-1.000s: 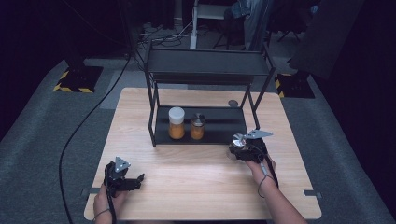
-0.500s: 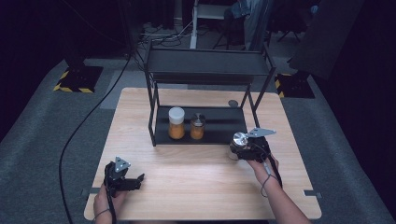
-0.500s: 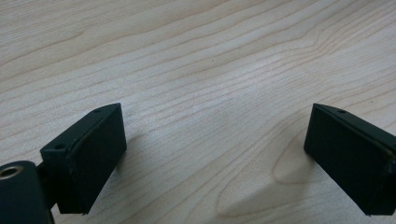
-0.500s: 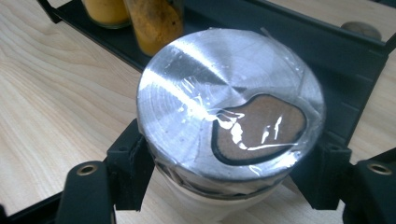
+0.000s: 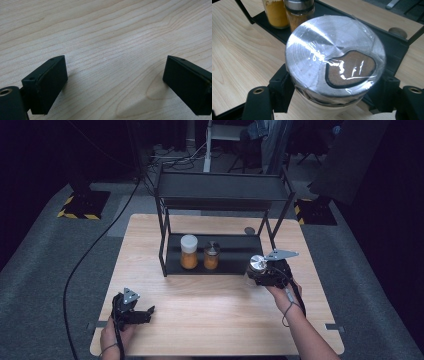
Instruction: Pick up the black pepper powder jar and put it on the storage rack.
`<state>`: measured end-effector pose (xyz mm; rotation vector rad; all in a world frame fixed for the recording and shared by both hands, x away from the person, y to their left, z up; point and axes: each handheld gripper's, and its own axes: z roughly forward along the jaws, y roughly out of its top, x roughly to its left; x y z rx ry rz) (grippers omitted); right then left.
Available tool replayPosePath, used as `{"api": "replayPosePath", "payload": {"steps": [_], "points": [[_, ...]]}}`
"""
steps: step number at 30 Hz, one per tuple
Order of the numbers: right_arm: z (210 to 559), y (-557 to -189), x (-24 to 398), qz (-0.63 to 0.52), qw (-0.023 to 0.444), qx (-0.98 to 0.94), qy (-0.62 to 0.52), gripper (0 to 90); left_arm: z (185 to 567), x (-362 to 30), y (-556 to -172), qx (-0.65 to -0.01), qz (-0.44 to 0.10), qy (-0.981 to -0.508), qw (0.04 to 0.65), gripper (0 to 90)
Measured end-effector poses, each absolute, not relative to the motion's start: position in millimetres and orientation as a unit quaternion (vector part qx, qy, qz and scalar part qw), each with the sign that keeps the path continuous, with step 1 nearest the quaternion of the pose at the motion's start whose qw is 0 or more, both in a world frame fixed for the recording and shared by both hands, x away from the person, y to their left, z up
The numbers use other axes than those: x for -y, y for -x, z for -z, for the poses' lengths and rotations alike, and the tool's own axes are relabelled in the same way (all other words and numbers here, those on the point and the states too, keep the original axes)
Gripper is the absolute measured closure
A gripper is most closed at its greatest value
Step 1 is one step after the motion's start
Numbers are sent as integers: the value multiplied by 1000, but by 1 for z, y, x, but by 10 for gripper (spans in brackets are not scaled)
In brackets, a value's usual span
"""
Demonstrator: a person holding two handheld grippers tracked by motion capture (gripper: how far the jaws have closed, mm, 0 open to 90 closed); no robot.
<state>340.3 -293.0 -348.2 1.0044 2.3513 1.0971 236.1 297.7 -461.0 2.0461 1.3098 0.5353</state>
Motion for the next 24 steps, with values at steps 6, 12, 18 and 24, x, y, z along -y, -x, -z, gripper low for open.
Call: {"api": "replayPosePath", "payload": {"steps": [6,12,18,24], "points": [[337,-346,290,-386,180,-834,-352,312,461,-298,-236,-499,-204,-779,321,58],[328,-353,286,-385,182,-835,-349,311,461,-297,-236,-499,-204,-779,321,58],[318,-363,279,-383,186,-836,-346,311,461,-297,-236,-499,-204,-778,321,58],[311,-373,272,-382,189,-836,-346,311,461,-297,-236,-500,-204,-778,321,58]]}}
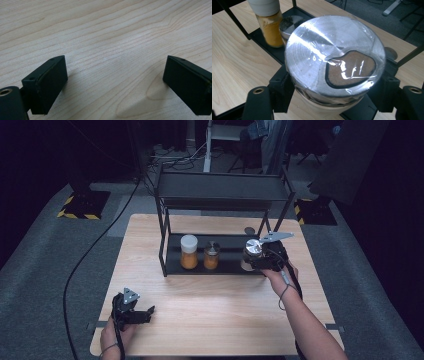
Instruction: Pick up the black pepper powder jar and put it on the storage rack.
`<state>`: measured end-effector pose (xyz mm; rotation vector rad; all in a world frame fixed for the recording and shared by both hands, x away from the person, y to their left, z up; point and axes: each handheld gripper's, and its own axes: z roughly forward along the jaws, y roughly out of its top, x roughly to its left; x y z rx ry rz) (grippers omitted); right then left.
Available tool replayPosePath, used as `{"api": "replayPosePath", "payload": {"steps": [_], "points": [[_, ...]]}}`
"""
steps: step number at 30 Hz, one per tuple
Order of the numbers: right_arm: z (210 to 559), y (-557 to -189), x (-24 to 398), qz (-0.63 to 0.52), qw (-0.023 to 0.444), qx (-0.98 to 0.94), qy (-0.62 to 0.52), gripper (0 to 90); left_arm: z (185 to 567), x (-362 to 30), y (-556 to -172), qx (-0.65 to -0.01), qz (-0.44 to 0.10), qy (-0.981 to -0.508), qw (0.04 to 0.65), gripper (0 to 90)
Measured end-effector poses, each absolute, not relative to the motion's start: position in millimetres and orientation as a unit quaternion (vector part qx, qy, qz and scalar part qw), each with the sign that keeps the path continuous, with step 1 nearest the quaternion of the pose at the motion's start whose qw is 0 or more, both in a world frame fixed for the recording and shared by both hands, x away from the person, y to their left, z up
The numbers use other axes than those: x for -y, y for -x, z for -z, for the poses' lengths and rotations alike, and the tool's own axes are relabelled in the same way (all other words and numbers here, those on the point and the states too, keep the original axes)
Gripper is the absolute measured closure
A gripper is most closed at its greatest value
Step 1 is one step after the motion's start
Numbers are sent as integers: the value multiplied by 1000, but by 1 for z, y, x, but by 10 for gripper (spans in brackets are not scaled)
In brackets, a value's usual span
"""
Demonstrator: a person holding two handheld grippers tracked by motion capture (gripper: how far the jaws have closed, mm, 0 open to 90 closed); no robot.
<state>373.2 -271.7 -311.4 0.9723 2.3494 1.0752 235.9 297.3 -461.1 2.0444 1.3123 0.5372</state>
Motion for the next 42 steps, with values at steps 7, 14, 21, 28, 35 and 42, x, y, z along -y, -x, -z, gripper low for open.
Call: {"api": "replayPosePath", "payload": {"steps": [7,14,21,28,35,42], "points": [[310,-385,261,-380,190,-838,-343,311,461,-297,-236,-500,-205,-778,321,58],[314,-396,254,-374,189,-839,-346,311,461,-297,-236,-500,-205,-778,321,58],[326,-408,250,-374,185,-837,-353,311,461,-297,-236,-500,-205,-778,321,58],[339,-417,246,-369,181,-839,-356,311,461,-297,-236,-500,-205,-777,321,58],[353,-425,242,-364,174,-840,-362,311,461,-297,-235,-501,-205,-777,321,58],[366,-431,240,-360,171,-840,-369,311,461,-297,-235,-501,-205,-777,321,58]]}}
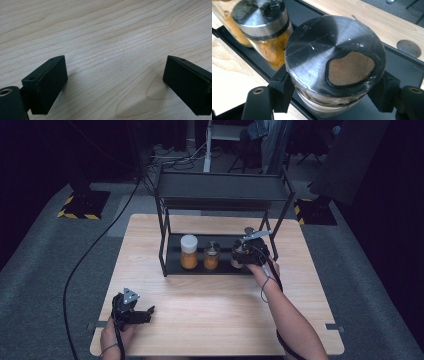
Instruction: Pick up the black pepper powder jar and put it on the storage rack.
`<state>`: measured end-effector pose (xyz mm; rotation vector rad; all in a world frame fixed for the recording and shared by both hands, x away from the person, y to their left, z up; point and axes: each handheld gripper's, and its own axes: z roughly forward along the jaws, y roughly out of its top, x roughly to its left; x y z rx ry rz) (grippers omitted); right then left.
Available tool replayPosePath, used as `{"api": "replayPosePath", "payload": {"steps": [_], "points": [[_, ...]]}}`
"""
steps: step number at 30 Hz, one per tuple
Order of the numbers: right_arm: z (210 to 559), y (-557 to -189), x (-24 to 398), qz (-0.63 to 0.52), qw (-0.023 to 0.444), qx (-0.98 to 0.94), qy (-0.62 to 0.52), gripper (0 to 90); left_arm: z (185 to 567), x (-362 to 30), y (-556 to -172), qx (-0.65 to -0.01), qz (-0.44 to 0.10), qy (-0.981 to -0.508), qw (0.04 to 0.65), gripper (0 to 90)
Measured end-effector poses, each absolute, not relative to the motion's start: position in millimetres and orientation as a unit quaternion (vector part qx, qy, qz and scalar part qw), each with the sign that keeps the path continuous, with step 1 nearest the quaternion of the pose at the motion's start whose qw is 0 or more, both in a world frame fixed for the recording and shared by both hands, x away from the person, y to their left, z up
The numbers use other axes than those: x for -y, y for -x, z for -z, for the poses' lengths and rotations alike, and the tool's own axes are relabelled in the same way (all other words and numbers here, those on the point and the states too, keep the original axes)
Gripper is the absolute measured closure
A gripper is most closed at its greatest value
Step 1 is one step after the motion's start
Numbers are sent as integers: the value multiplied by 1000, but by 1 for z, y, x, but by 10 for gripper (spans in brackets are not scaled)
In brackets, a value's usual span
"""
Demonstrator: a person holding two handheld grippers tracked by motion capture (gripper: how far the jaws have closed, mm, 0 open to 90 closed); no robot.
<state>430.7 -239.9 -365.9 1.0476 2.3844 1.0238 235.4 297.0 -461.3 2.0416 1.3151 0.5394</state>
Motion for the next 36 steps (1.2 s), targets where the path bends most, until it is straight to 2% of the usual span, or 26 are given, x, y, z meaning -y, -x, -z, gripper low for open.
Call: {"api": "replayPosePath", "payload": {"steps": [31,36], "points": [[392,-441,247,-368,161,-835,-375,307,461,-297,-235,-501,-205,-777,321,58],[388,-438,257,-387,156,-828,-375,238,461,-297,-235,-501,-205,-777,321,58]]}}
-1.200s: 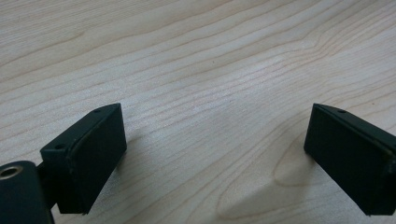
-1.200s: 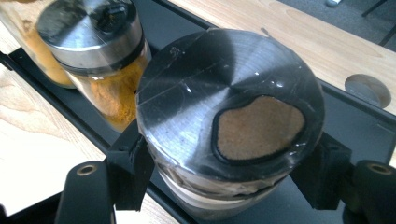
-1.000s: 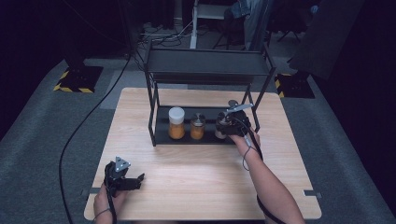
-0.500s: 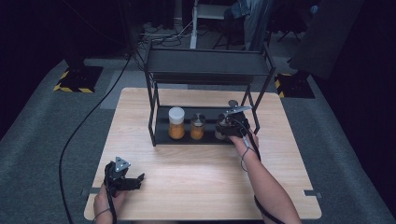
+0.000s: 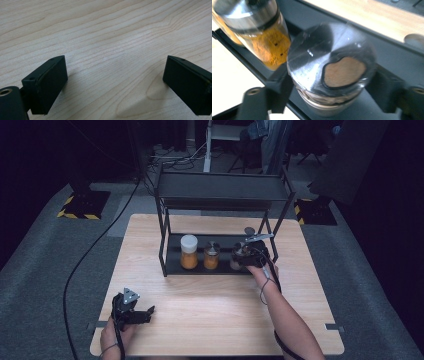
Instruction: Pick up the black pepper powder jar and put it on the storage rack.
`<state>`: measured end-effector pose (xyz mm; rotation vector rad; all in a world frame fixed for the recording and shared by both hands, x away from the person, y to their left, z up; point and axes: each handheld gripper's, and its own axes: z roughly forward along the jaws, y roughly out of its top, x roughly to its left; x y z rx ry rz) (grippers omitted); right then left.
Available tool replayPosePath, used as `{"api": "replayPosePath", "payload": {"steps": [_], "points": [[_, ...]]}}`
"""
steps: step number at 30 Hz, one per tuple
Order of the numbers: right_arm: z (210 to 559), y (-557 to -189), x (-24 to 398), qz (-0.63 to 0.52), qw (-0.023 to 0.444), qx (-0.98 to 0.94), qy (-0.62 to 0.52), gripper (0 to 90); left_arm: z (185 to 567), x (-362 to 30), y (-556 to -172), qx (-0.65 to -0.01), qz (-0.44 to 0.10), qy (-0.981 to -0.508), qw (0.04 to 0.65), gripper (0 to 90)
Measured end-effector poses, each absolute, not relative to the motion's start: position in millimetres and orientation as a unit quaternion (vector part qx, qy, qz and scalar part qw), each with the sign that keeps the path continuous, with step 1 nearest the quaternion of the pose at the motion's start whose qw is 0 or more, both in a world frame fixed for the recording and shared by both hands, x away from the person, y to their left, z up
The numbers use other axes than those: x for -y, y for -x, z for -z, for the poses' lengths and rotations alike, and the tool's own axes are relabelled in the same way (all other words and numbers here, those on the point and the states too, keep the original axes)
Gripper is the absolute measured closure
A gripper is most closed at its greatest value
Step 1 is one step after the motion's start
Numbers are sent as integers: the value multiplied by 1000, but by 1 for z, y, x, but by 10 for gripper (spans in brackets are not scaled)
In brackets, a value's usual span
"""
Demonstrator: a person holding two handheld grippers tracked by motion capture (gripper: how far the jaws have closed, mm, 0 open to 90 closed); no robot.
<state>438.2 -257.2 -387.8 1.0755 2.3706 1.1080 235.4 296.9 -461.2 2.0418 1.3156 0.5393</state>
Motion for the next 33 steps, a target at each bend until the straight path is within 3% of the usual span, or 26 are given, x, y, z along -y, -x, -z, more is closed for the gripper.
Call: {"api": "replayPosePath", "payload": {"steps": [6,16,33], "points": [[368,-424,271,-400,171,-824,-362,149,461,-297,-235,-502,-205,-777,321,58],[344,-395,289,-415,183,-825,-337,79,461,-297,-235,-502,-205,-777,321,58],[331,-339,339,-443,191,-812,-329,74,461,-296,-236,-504,-207,-775,321,58]]}}
